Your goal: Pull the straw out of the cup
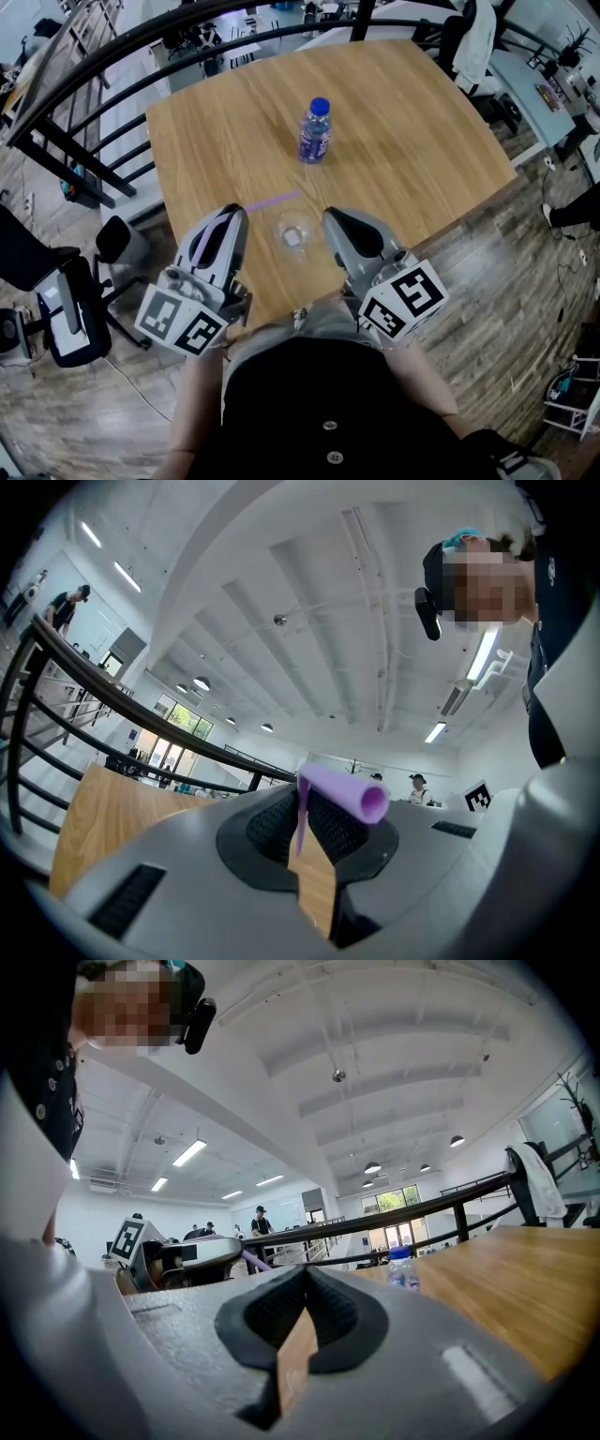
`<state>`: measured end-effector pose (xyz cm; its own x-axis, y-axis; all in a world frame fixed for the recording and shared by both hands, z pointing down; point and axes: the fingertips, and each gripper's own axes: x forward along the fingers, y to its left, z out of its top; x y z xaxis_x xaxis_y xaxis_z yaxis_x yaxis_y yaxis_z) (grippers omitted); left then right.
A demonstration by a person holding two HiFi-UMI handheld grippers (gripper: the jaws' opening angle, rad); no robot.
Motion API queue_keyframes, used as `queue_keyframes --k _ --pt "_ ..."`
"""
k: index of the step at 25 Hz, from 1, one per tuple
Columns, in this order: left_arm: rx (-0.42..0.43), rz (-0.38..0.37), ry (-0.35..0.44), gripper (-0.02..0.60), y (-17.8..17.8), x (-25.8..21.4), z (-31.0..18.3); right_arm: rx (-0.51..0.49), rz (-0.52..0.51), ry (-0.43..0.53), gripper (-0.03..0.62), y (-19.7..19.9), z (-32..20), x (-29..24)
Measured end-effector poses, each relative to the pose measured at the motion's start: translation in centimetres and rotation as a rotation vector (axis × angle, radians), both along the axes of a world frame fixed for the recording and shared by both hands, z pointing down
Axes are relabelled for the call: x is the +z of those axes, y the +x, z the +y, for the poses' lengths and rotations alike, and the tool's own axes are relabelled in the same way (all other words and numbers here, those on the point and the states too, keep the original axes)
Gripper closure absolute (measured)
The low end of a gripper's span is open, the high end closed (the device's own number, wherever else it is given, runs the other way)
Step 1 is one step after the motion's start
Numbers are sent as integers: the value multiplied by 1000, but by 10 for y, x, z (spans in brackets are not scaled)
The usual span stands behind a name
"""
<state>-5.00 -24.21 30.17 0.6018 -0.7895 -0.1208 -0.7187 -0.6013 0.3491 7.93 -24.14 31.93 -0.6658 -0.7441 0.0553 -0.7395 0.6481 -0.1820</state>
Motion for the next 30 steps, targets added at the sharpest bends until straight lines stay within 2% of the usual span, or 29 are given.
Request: queue_keyframes --k 30 --pt "20 6 -46 535 -6 15 -4 11 6 -29 596 -6 -2 13"
